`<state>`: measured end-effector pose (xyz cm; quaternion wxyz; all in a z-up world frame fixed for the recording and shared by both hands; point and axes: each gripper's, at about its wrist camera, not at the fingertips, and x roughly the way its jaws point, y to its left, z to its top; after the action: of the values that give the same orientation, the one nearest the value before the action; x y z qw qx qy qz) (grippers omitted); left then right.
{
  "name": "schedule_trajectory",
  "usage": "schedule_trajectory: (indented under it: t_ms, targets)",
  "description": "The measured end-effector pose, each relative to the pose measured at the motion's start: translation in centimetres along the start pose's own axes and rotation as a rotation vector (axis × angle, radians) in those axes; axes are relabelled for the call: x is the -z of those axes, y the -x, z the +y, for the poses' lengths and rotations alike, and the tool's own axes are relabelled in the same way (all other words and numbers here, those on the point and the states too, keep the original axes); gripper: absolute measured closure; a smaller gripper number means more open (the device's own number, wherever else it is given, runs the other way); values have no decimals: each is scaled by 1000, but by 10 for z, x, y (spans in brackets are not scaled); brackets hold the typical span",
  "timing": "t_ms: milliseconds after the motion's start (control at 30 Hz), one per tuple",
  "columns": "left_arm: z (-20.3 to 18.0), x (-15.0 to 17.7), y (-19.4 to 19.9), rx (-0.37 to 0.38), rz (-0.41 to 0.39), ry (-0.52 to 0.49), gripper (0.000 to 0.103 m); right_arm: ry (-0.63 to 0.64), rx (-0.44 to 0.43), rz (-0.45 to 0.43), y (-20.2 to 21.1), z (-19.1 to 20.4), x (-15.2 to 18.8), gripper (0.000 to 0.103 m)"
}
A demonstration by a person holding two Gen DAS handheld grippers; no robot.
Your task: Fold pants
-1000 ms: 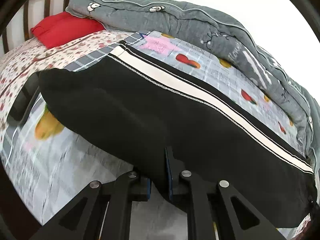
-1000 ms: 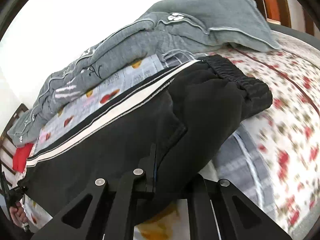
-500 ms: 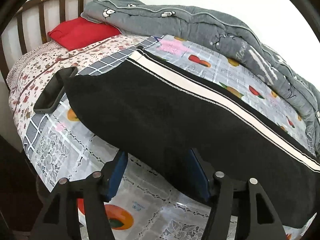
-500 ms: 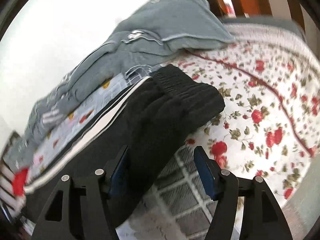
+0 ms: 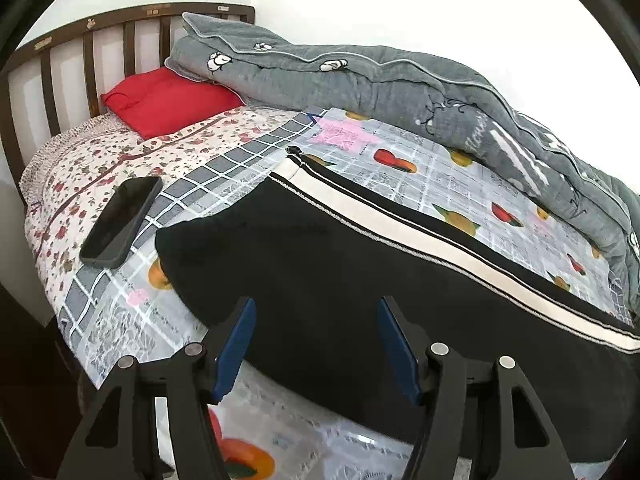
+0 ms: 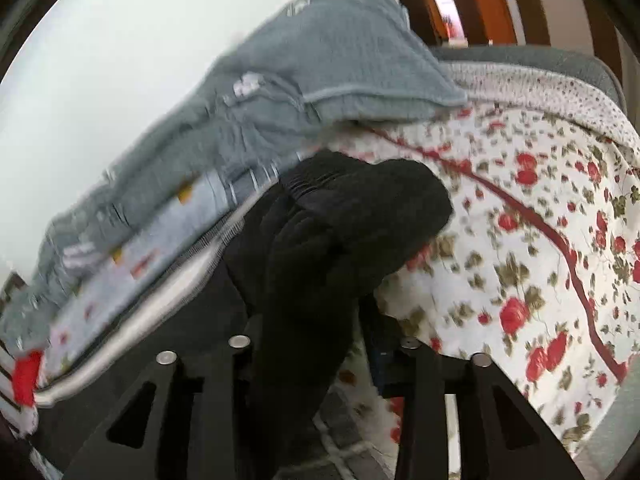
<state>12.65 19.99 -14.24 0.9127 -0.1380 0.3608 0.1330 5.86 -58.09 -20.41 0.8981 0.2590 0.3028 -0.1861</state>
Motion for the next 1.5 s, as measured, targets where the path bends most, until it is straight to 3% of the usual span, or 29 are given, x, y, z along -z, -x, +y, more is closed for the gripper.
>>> schedule_trajectory:
  t_ms: [200, 367, 567, 733, 800, 867, 967, 1100, 1233, 1500]
  targets:
    - [3, -22, -26, 2, 1, -17, 42, 105, 127, -106, 43, 14, -3, 57]
    - [10, -59, -56, 2, -11, -20, 42, 129, 125, -142, 66, 47, -8, 53]
    - [9, -103, -101, -32, -16, -87, 42, 143, 117, -108, 55, 83, 13, 51]
    - [0, -125, -146, -76, 50, -150, 43, 202, 141, -87, 38, 114, 25, 51]
    - [-7, -126, -165, -104, 108, -199, 65, 218, 137, -87, 33, 127, 25, 51]
    - [-11, -126, -171, -129, 101, -226, 80, 230, 131, -83, 27, 138, 25, 51]
    - [6, -132, -150, -56, -20, -152, 83, 258, 122, -69, 17, 156, 25, 51]
    - [21, -131, -168, -37, 29, -71, 83, 333, 81, -57, 0, 192, 23, 51]
    - [10, -124, -171, -81, 12, -123, 82, 447, -21, -18, -27, 231, 17, 32]
    - [15, -124, -171, -47, 23, -116, 81, 767, -160, 173, -101, 296, 22, 31]
